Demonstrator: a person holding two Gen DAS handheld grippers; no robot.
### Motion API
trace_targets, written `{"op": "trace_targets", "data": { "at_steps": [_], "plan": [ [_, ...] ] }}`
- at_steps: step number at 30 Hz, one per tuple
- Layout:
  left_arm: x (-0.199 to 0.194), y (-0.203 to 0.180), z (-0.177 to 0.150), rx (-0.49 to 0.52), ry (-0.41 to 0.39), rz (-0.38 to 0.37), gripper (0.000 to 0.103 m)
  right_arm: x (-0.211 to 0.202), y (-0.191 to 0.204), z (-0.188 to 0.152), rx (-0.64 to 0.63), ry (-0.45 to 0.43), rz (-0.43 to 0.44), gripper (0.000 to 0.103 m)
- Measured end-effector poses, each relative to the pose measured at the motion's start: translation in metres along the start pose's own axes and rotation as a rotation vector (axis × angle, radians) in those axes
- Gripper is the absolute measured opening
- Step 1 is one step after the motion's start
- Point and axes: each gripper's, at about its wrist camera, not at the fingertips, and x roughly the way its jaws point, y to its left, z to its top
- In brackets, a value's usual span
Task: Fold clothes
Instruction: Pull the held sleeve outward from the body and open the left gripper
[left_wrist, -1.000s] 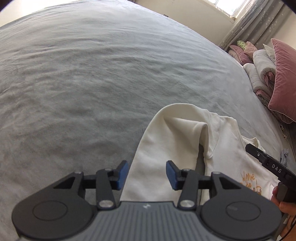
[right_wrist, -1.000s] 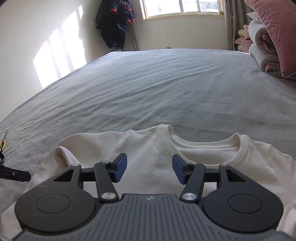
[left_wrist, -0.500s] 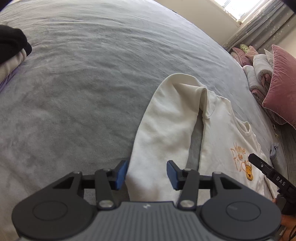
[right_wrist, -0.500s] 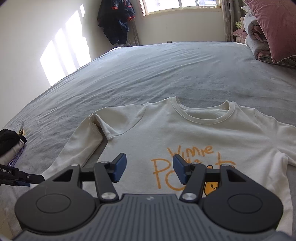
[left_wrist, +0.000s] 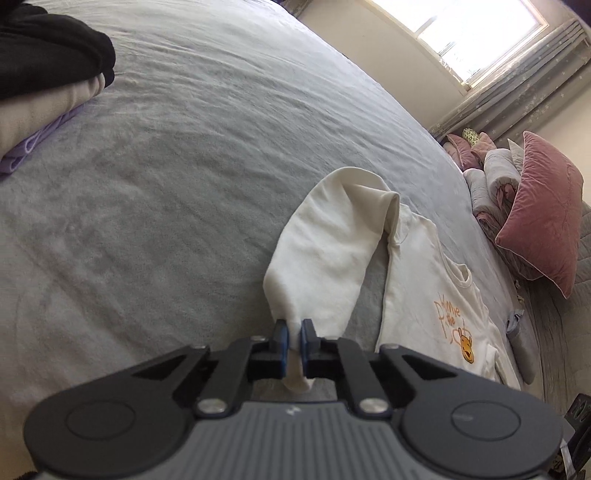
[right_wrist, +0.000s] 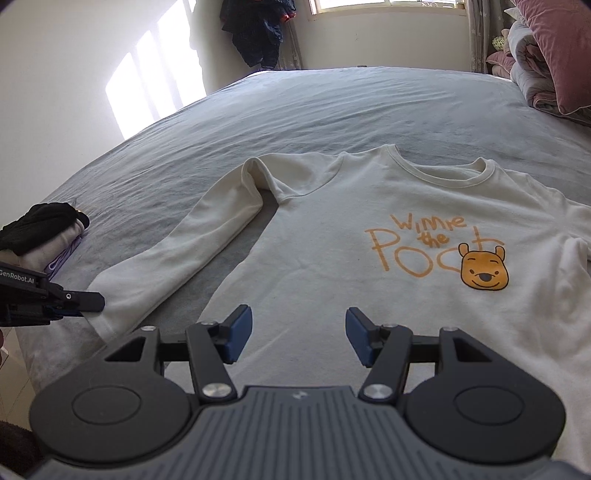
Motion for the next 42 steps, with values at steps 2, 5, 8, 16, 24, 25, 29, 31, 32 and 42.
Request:
{"op": "trace_targets", "data": {
  "at_steps": [2, 5, 8, 16, 24, 25, 29, 31, 32, 42],
  "plan": [
    [-0.009, -0.001, 0.008, 0.029, -0.033, 0.024, 0.006, 0.003, 0.005, 0.000, 0.004, 0.009, 0.008, 0.060],
    [-0.019, -0.002, 0.025, 0.074, -0.083, 0.076, 0.006, 0.006, 0.014, 0.000, -0.009, 0.010, 0.015, 0.060],
    [-0.026, 0.006, 0.045, 0.089, -0.127, 0.128, 0.006, 0.009, 0.019, 0.003, -0.023, 0.011, 0.018, 0.060],
    [-0.021, 0.032, 0.094, 0.051, -0.230, 0.250, 0.006, 0.023, 0.023, 0.015, -0.042, 0.023, 0.017, 0.060],
    [0.005, 0.057, 0.118, -0.012, -0.338, 0.338, 0.010, 0.038, 0.027, 0.031, -0.086, 0.038, 0.001, 0.060],
    [0.006, 0.059, 0.118, -0.024, -0.341, 0.351, 0.011, 0.040, 0.027, 0.033, -0.090, 0.041, 0.000, 0.060],
    [0.009, 0.068, 0.109, -0.071, -0.304, 0.339, 0.027, 0.051, 0.032, 0.039, -0.132, 0.049, -0.007, 0.060],
    [0.010, 0.070, 0.100, -0.113, -0.270, 0.322, 0.036, 0.055, 0.035, 0.043, -0.162, 0.042, -0.014, 0.060],
    [0.010, 0.072, 0.095, -0.135, -0.249, 0.312, 0.037, 0.058, 0.036, 0.046, -0.173, 0.038, -0.018, 0.060],
    [0.020, 0.095, 0.054, -0.458, -0.193, 0.150, 0.040, 0.085, 0.048, 0.064, -0.209, 0.012, -0.025, 0.060]
  ]
}}
